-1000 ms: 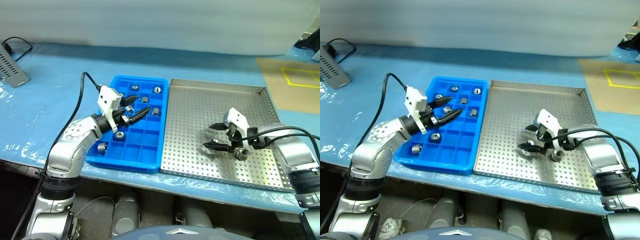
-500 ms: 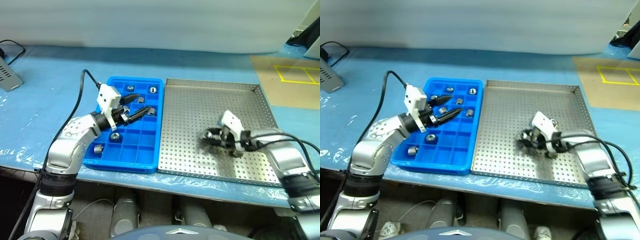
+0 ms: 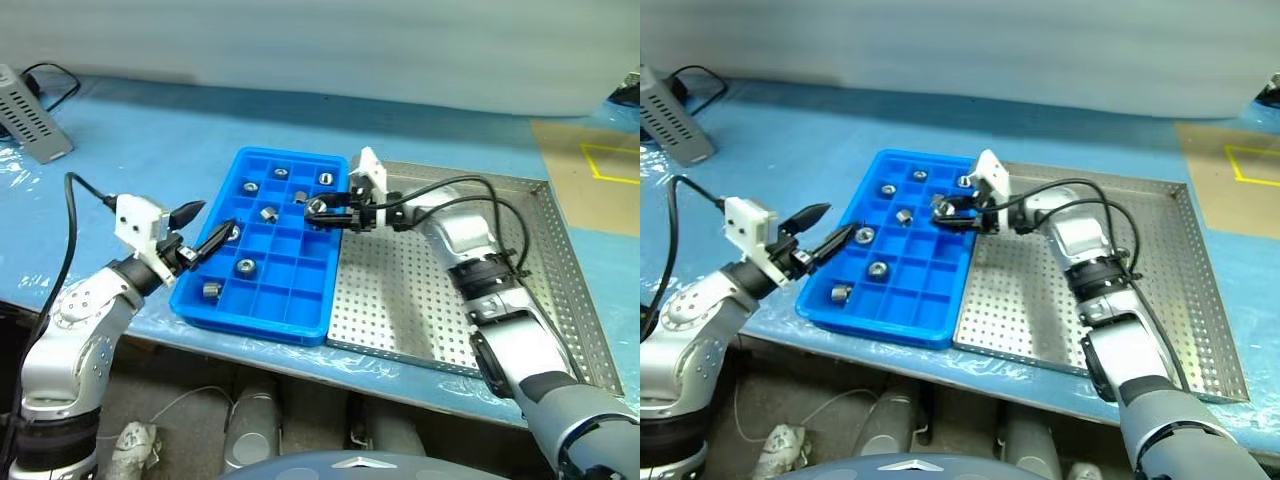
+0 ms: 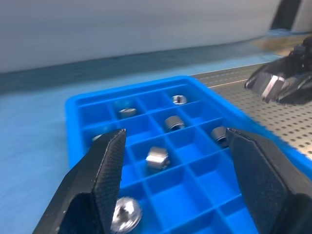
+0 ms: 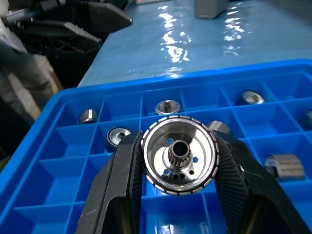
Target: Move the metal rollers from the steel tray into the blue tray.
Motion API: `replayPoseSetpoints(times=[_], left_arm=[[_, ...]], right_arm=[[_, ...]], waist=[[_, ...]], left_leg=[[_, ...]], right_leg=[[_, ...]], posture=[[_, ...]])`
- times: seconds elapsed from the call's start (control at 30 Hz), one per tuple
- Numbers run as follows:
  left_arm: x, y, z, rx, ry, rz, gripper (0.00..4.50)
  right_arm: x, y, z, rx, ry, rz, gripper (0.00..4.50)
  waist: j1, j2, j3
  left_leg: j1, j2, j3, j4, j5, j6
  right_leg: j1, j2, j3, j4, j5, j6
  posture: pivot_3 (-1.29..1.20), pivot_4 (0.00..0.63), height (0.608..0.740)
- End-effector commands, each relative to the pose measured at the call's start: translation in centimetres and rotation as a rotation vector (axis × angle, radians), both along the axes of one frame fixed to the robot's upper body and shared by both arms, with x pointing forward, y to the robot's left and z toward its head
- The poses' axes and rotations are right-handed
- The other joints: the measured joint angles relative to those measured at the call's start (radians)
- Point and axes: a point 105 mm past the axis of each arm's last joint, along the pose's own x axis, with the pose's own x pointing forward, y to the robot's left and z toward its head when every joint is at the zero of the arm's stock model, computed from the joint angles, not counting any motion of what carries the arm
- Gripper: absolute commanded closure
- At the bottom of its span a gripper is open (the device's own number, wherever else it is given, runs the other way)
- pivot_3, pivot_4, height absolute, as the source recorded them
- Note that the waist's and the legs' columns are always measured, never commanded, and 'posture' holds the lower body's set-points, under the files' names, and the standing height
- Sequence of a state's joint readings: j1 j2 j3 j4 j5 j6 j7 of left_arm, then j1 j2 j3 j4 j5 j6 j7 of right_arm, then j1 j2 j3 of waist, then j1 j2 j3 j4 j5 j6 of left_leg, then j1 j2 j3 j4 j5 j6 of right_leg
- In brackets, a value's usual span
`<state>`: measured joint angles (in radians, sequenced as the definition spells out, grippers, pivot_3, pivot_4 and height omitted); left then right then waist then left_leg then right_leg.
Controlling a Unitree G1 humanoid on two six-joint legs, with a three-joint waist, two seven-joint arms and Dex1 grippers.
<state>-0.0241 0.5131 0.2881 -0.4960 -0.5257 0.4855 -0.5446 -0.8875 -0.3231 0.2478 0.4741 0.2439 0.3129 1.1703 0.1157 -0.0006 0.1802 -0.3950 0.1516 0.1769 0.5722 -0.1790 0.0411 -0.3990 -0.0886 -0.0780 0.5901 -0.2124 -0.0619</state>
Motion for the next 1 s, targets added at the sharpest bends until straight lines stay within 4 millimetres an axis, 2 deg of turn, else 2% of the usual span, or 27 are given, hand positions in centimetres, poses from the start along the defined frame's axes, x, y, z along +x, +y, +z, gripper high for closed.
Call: replayPoseSetpoints(times=[0.03, 0.2, 0.4, 0.43, 0.53, 0.63, 0.77, 0.87, 0.93, 1.0], left_arm=[[-1.0, -0.3, 2.1, 0.010, -0.083, 0.016, 1.02], [-1.7, 0.0, 2.0, 0.021, -0.078, 0.050, 1.02], [-1.9, 0.3, 1.9, 0.029, -0.073, 0.047, 1.02], [-1.8, 0.3, 1.9, 0.029, -0.074, 0.042, 1.02], [-1.1, -0.5, 1.8, 0.019, -0.069, -0.007, 1.02], [-0.1, -2.5, 1.1, 0.026, -0.051, -0.106, 1.02], [1.6, -5.2, 0.9, -0.009, -0.045, -0.239, 1.02], [3.0, -8.0, 0.4, -0.011, -0.028, -0.370, 1.02], [3.7, -9.7, 0.3, -0.016, -0.022, -0.452, 1.02], [4.1, -10.6, 0.2, -0.014, -0.021, -0.498, 1.02]], right_arm=[[0.2, 0.9, -0.5, -0.061, -0.068, 0.064, 2.87], [0.7, 1.3, -2.6, -0.138, -0.082, 0.069, 2.87], [1.7, 0.9, -4.1, -0.172, -0.103, 0.009, 2.87], [1.9, 0.8, -4.0, -0.159, -0.109, -0.011, 2.14], [2.2, 0.5, -3.3, -0.104, -0.097, -0.047, 1.28], [2.4, -0.7, -2.2, -0.040, -0.092, -0.089, 1.28], [2.7, -5.1, -0.9, -0.014, -0.112, -0.226, 1.28], [2.8, -10.5, -0.1, -0.022, -0.144, -0.440, 1.28], [3.1, -14.5, 0.5, -0.007, -0.153, -0.655, 1.28], [2.9, -16.7, 0.8, -0.004, -0.163, -0.769, 1.28]], waist=[[0.020, -0.001, 0.000], [0.048, 0.000, 0.000], [0.052, 0.000, 0.000], [0.054, 0.000, 0.000], [0.057, 0.000, 0.000], [0.063, 0.000, 0.000], [0.058, 0.000, 0.000], [0.039, 0.000, 0.000], [0.014, 0.000, 0.000], [-0.019, 0.000, 0.000]], left_leg=[[0.000, 0.000, 0.000, 0.000, 0.000, 0.000], [0.000, 0.000, 0.000, 0.000, 0.000, 0.000], [0.001, 0.001, 0.000, 0.000, 0.001, -0.002], [0.001, 0.001, 0.000, 0.000, 0.001, -0.002], [0.002, 0.001, 0.000, 0.000, 0.001, -0.002], [0.002, 0.001, 0.000, 0.000, 0.001, -0.003], [0.001, 0.001, 0.001, 0.002, 0.002, -0.002], [0.000, 0.000, 0.001, 0.004, 0.003, -0.004], [0.000, 0.000, 0.002, 0.005, 0.003, -0.004], [0.001, 0.000, 0.002, 0.005, 0.003, -0.004]], right_leg=[[0.000, 0.000, 0.000, 0.000, 0.000, 0.000], [0.000, 0.000, -0.001, 0.000, 0.000, 0.000], [0.000, 0.000, -0.001, 0.002, 0.000, 0.000], [0.000, 0.000, 0.000, 0.002, 0.000, 0.000], [0.000, 0.000, 0.000, 0.002, 0.000, 0.000], [0.000, 0.000, 0.000, 0.003, 0.000, 0.000], [0.001, 0.000, 0.001, 0.003, 0.000, 0.000], [0.001, 0.000, 0.002, 0.004, 0.000, 0.001], [0.001, 0.000, 0.003, 0.004, 0.001, 0.001], [0.001, 0.000, 0.004, 0.004, 0.001, 0.002]], posture=[[0.36, 0.150, 0.740], [0.38, 0.150, 0.740], [0.38, 0.150, 0.740], [0.36, 0.150, 0.740], [0.31, 0.150, 0.740], [0.24, 0.150, 0.740], [0.06, 0.150, 0.740], [-0.05, 0.150, 0.740], [-0.12, 0.150, 0.740], [-0.18, 0.150, 0.740]])
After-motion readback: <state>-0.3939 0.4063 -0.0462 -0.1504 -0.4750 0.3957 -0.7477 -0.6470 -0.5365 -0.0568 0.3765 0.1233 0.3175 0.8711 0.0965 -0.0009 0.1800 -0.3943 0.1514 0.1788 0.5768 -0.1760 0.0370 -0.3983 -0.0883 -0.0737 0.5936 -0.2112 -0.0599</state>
